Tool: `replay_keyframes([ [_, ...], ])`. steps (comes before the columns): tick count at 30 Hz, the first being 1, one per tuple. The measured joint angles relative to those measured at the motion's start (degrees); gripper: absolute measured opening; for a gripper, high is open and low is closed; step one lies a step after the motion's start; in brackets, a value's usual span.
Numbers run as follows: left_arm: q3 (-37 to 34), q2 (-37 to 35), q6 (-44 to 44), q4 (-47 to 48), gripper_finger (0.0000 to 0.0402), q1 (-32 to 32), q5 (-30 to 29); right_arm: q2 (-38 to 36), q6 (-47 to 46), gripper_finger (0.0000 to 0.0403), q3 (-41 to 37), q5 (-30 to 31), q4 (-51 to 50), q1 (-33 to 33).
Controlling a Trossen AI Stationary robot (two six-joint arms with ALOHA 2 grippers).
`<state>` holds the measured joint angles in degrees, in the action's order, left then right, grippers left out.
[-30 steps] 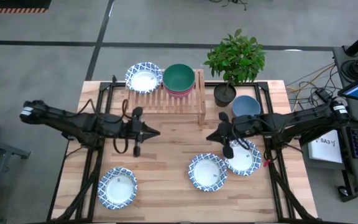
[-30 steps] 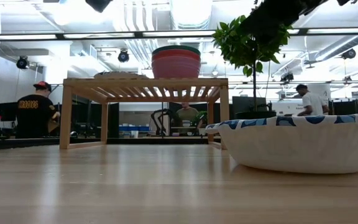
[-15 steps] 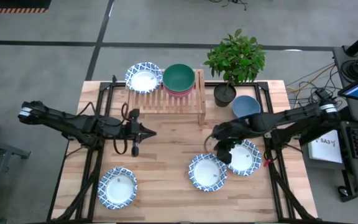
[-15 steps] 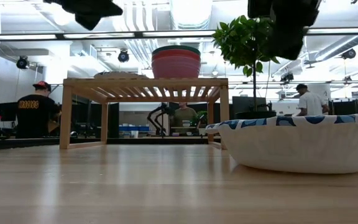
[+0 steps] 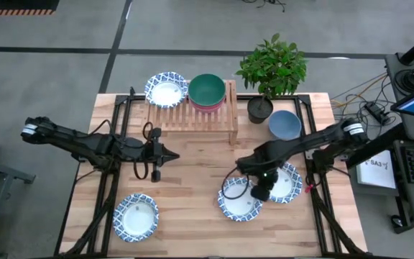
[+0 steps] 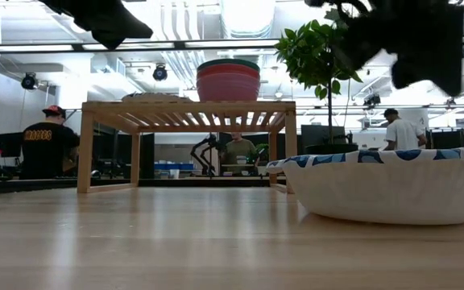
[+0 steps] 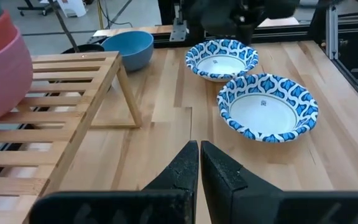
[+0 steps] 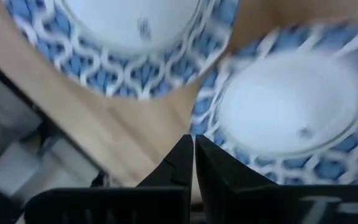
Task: Place and stack bowls onto a shelf
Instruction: Stack the white bowl on the top of the other white bowl on the shelf
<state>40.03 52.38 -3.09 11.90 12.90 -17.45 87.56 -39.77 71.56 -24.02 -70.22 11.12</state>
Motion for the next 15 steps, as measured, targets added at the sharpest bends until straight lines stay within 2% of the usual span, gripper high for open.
replay_keyframes([
  [2, 0.00, 0.00, 0.00, 0.02, 0.0000, 0.05, 0.00, 0.68, -1.00, 0.0009, -1.17, -1.87, 0.15, 1.04],
  [11, 0.00, 0.02, -0.02, 0.02, 0.0000, 0.07, 0.44, -1.29, -7.91, 0.0010, -6.63, -1.49, 1.20, 6.33],
  [15, 0.00, 0.02, -0.02, -0.01, 0.0000, 0.07, 0.44, -2.72, -12.18, 0.0031, -8.63, -1.64, 5.76, 7.71],
])
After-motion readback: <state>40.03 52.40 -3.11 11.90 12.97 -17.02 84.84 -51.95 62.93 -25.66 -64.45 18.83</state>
